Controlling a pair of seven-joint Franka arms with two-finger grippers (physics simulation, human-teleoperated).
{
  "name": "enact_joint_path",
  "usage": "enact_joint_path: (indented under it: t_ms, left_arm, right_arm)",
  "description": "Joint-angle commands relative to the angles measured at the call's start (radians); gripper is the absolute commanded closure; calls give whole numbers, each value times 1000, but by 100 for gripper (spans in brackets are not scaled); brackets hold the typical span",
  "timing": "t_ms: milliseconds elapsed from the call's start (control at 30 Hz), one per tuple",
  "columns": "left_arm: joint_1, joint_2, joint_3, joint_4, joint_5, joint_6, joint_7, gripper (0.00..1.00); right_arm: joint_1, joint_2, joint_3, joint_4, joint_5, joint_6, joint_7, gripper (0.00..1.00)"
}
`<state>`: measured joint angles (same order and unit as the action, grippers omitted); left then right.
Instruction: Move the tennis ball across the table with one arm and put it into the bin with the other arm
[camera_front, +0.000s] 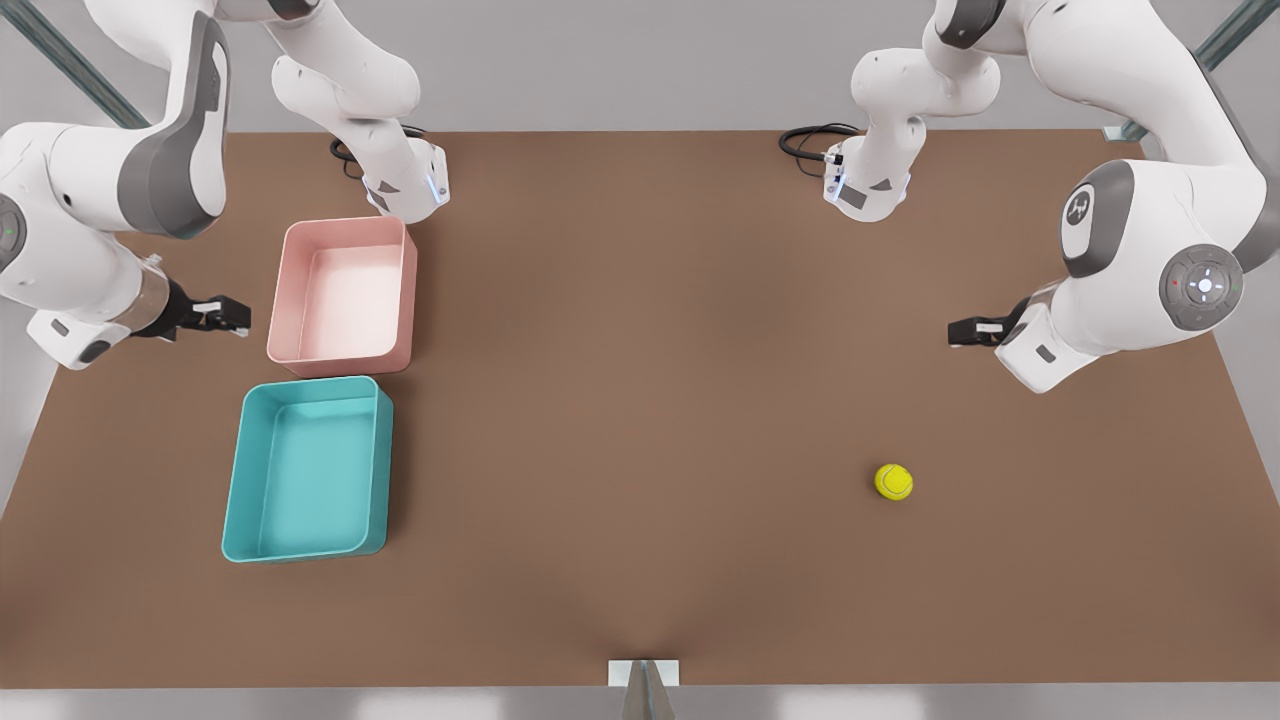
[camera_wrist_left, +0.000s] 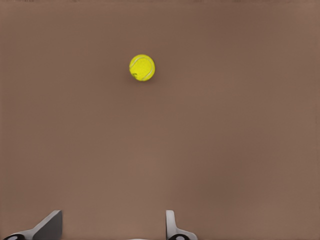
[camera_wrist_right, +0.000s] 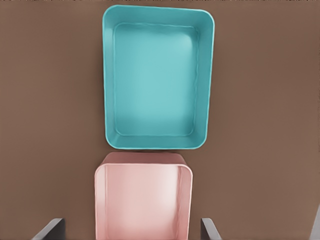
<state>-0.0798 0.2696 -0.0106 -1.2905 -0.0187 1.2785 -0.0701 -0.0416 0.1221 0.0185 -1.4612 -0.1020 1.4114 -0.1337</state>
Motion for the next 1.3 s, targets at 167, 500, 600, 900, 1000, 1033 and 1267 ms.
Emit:
enact_joint_path:
  t_ms: [167,500,600,900,1000,1033,1267]
  left_arm:
    - [-9,181,1,-21,8,271,154,79]
    - [23,510,3,-26,86,690,2083,79]
    - [34,505,3,-43,180,736,2081,79]
    - [52,507,8,-144,194,872,1934,79]
    - [55,510,8,-184,195,881,1899,79]
    - [55,504,8,-216,209,878,1905,79]
    - [61,504,8,-227,223,863,2047,79]
  right_arm:
    - [16,50,-14,-2,-13,27,77,0]
    - [22,67,-12,12,12,72,65,0]
    - [23,74,-12,12,19,74,52,0]
    - [22,77,-14,16,25,74,34,0]
    - [20,79,-14,16,25,74,34,0]
    - [22,77,-14,16,25,74,34,0]
    - [20,79,-14,15,27,74,26,0]
